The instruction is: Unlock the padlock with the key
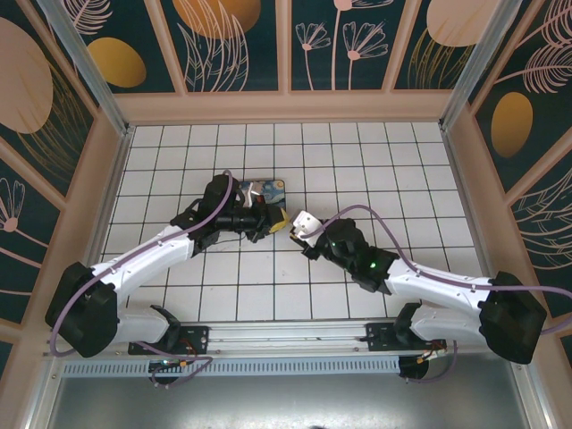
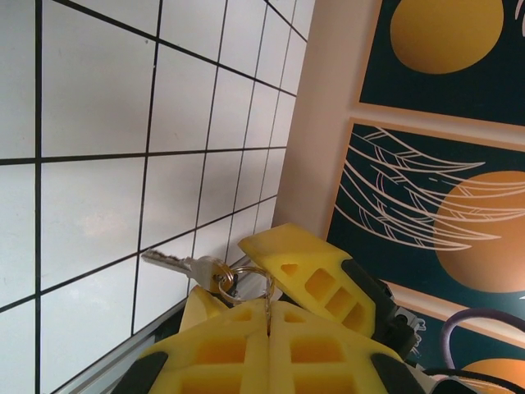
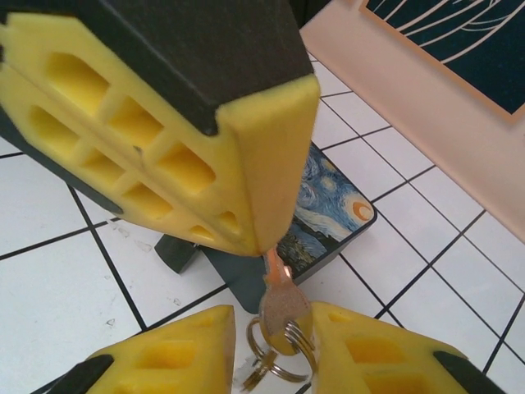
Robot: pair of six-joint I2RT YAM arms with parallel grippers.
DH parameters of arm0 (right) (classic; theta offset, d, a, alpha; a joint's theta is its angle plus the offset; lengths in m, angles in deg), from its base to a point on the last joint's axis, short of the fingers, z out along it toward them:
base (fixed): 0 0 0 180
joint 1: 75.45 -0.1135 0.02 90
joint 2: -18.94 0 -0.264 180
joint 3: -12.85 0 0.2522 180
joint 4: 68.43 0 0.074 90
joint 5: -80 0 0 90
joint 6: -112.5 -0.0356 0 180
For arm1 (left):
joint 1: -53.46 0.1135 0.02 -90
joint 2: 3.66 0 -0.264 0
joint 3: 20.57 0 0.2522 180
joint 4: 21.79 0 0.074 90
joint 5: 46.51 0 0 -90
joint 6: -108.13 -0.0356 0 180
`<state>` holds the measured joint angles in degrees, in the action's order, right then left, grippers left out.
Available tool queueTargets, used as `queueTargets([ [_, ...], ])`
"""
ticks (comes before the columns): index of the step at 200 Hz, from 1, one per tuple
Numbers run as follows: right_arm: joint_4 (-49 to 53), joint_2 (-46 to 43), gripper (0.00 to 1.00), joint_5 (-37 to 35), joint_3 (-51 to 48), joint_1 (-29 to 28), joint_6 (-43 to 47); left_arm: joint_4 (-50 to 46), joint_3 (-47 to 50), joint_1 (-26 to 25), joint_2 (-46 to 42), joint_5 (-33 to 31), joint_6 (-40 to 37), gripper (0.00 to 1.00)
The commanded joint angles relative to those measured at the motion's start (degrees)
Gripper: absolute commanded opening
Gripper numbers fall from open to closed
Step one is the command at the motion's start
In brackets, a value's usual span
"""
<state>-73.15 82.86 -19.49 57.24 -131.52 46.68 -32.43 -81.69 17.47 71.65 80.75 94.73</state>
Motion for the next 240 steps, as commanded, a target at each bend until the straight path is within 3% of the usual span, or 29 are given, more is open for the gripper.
queueTargets([
  [1, -5.1, -0.1, 0.32, -3.5, 1.2, -1.2, 1.1, -0.3, -1.6, 0.3, 0.5, 0.8, -0.8, 0.0],
  [30, -7.0, -1.5, 0.36, -6.4, 0.0, -1.0, 1.3, -0.3, -1.6, 0.3, 0.7, 0.8, -0.9, 0.0],
  [64, -6.3, -2.3, 0.2, -5.1, 0.2, -1.0, 0.3, 0.1, -1.7, 0.4, 0.7, 0.7, -1.0, 0.0],
  [99, -4.5, -1.7, 0.2, -3.5, 0.1, -1.1, -0.7, 0.7, -1.8, 0.4, 0.4, 0.6, -0.5, 0.0],
  [118, -5.2, -1.4, 0.13, -3.9, -0.7, -1.2, -1.0, -0.1, -2.2, 0.3, 0.0, 0.6, -0.9, 0.0],
  [153, -6.7, -1.1, 0.11, -4.9, -1.4, -1.7, -0.5, 0.4, -2.1, 0.4, -0.1, 0.8, -0.5, 0.0],
  [176, -6.8, -0.5, 0.0, -6.0, -1.1, -2.1, 0.4, 1.4, -2.2, 0.4, 0.3, 1.4, 0.3, 0.0],
  [197, -6.8, -0.3, 0.0, -6.9, -1.1, -2.1, 0.7, 1.4, -2.7, 0.3, 0.8, 1.2, 0.7, 0.0],
  [219, -5.5, -0.4, 0.0, -6.5, -0.8, -2.1, -0.4, 2.1, -2.4, 0.6, 1.1, 1.0, 1.6, 0.19],
  [228, -4.3, -0.5, 0.0, -6.0, -0.7, -2.0, -1.2, 2.0, -2.4, 0.8, 1.2, 0.9, 1.5, 0.32],
  [240, -2.3, -1.0, 0.0, -4.5, -0.5, -1.5, -3.0, 0.9, -2.3, 1.5, 1.1, 0.7, 0.6, 0.37],
])
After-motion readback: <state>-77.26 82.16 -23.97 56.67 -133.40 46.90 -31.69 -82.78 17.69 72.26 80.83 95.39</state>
